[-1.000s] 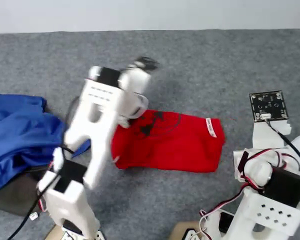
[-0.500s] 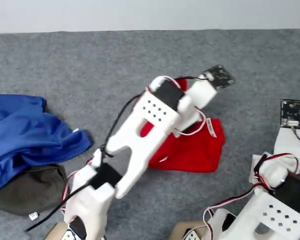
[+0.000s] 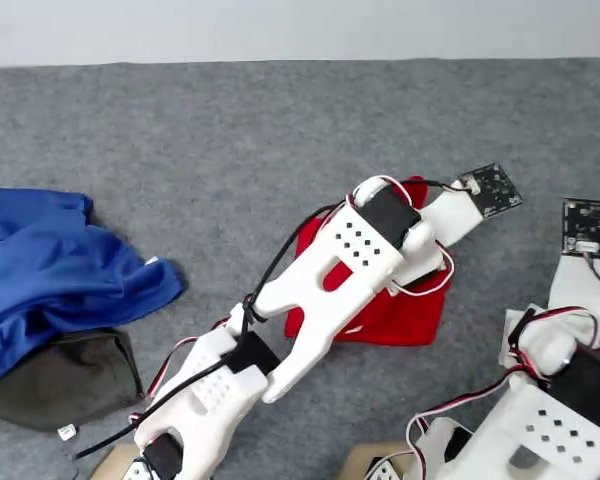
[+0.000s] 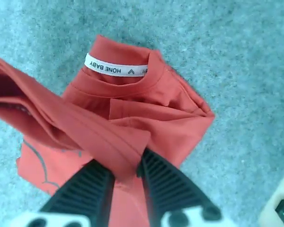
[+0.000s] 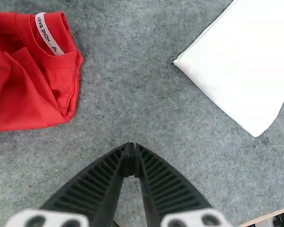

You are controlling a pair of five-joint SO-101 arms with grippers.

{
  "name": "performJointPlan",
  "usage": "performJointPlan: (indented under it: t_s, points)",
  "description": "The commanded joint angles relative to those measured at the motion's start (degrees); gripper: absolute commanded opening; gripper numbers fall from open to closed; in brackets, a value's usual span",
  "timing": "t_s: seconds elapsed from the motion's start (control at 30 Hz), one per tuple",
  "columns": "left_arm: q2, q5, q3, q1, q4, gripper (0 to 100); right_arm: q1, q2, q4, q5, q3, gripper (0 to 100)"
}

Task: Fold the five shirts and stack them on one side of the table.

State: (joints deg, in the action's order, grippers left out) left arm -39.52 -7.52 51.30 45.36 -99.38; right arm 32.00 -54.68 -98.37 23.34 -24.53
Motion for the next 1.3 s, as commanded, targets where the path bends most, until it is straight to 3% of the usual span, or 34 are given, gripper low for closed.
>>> performJointPlan:
  t_s: [0.0, 0.6, 0.73, 0.87, 1.27]
  points:
    - [-0.26, 0.62, 3.56, 0.26, -1.05, 0, 0.75, -0.4, -0.4, 0.62, 1.58, 1.6]
    - [-5.89, 0.62, 12.35, 3.96, -1.05, 1, 0.75, -0.84, -0.48, 0.62, 1.58, 1.7]
    - [-3.87, 0.62, 12.0, 3.16, -1.14, 10, 0.75, -0.84, -0.48, 0.62, 1.58, 1.7]
    - [-1.49, 3.16, 12.09, 0.88, -1.14, 18, 0.75, -0.84, -0.48, 0.62, 1.58, 1.8]
    - [3.43, 3.08, 12.0, -15.56, -1.23, 18, 0.48, -0.4, -0.48, 0.26, 1.58, 1.8]
